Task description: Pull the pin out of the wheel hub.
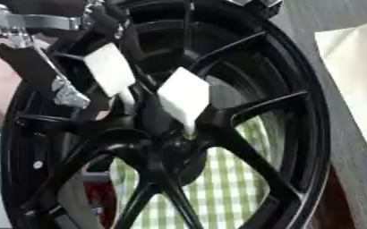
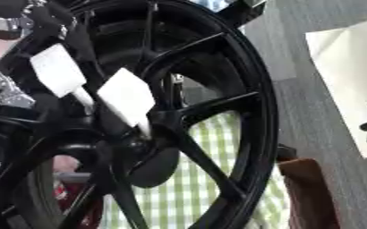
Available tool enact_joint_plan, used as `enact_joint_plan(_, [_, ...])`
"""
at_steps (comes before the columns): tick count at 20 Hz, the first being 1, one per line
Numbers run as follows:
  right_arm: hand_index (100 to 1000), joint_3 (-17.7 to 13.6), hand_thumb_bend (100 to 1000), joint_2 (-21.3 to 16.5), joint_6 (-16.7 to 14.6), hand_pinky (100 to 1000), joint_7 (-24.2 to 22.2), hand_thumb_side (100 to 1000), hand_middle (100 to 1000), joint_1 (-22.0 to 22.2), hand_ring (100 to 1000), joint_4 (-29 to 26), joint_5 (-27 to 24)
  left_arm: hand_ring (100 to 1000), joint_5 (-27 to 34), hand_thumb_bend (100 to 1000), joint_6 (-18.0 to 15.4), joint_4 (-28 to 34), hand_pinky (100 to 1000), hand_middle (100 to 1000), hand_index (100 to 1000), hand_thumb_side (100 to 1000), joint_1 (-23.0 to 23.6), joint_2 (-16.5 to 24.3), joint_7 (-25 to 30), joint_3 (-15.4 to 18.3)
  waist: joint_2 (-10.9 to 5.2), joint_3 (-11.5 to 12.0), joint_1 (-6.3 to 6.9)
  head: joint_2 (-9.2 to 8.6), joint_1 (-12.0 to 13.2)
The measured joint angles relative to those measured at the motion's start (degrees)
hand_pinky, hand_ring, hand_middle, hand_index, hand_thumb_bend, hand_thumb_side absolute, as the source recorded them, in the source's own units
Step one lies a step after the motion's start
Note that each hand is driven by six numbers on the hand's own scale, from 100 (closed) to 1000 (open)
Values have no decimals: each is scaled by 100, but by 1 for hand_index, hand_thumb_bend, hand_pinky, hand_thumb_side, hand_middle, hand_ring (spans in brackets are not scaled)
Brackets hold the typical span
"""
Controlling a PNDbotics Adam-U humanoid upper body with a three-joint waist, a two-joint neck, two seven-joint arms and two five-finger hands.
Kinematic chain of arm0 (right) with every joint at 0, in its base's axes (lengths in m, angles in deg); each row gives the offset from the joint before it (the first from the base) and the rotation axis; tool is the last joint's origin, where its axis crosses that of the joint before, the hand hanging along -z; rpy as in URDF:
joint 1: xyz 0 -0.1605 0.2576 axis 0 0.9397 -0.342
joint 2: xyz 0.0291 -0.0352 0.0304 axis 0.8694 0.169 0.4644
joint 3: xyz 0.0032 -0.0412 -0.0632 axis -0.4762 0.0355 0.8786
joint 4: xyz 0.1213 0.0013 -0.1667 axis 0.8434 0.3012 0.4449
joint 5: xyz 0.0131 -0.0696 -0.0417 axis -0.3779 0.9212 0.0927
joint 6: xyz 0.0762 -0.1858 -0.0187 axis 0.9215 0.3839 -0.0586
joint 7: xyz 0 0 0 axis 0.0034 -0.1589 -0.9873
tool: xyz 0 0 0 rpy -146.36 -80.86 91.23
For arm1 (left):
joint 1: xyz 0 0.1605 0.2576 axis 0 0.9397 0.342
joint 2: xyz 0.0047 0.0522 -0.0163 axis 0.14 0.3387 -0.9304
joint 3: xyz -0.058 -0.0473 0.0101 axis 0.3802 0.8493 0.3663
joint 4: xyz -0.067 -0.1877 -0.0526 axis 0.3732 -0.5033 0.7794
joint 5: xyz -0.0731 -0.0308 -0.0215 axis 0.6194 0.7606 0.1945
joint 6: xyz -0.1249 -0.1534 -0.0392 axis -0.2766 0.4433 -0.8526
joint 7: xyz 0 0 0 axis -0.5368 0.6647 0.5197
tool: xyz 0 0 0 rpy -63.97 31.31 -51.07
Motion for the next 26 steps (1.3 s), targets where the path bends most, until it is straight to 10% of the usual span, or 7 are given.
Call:
enact_joint_plan(14, [765, 0, 100, 4, 11, 876, -10, 578, 716, 7, 579, 0, 20, 755, 28, 282, 92, 77, 808, 679, 759, 363, 93, 103, 92, 185, 0, 28, 0, 2, 46])
enact_joint_plan(26, [766, 0, 100, 22, 17, 877, -8, 578, 718, 7, 579, 0, 20, 563, 199, 188, 140, 106, 711, 456, 505, 325, 102, 103, 140, 149, 0, 17, 0, 2, 62])
